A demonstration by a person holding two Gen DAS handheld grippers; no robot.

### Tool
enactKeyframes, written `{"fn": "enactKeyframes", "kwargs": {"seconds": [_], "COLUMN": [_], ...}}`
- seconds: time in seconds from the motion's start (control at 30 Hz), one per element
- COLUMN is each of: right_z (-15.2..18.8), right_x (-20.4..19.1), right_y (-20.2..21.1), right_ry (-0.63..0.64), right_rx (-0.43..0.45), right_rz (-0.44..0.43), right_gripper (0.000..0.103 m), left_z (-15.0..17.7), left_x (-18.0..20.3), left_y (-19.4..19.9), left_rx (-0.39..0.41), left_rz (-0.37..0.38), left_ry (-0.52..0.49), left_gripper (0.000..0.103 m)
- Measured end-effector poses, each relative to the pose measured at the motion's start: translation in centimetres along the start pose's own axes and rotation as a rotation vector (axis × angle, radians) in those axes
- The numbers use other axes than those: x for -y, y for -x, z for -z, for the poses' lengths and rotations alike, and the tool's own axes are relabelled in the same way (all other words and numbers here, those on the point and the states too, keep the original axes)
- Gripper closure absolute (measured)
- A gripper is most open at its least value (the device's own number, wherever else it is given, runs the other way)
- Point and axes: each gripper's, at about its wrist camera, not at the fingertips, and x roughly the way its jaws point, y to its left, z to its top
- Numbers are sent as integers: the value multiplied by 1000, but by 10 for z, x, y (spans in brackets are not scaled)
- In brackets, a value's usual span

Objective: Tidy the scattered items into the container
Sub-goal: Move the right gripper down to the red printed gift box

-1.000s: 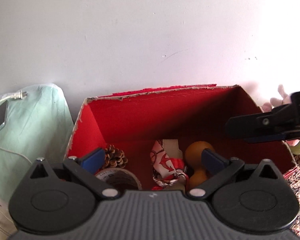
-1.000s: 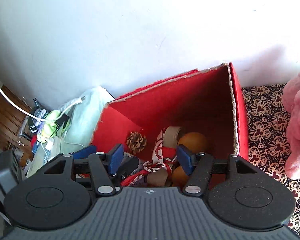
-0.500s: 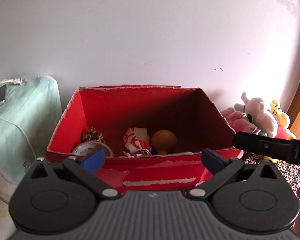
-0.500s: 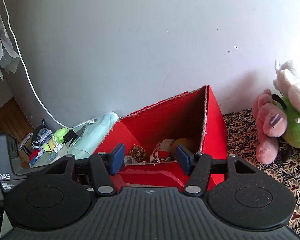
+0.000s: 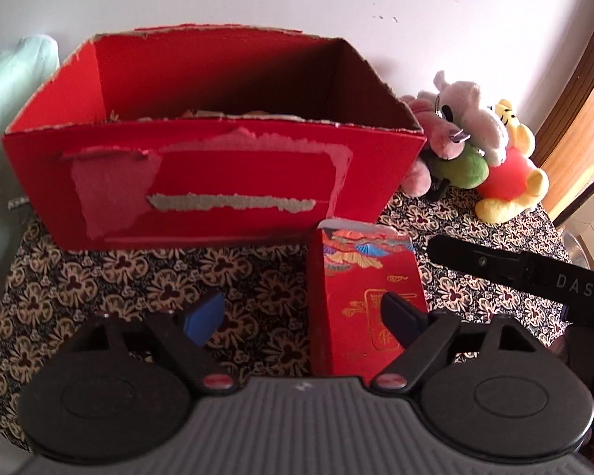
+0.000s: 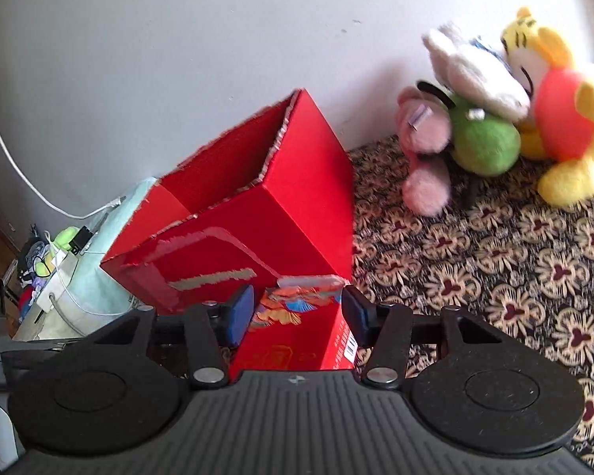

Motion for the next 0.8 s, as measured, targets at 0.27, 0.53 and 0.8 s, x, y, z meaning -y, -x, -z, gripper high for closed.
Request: {"fn": "enactKeyframes", "kwargs": {"seconds": [0.27, 0.53, 0.8], "right_z": [14, 21, 21], "right_x": [8, 12, 13], "right_y": [-11, -21, -23], "right_ry": [-64, -80, -79], "right_rx": [-82, -125, -120], "right_rz": [21, 43, 46], "right_gripper": [49, 48, 49], "left_z": [11, 14, 17], "left_x": [12, 7, -1], "left_y": [-4, -20, -30], "left_rx": [-22, -49, -43], "left_rz": [57, 97, 101], "left_ry": [-29, 13, 61], "left_gripper": [10, 11, 7]}}
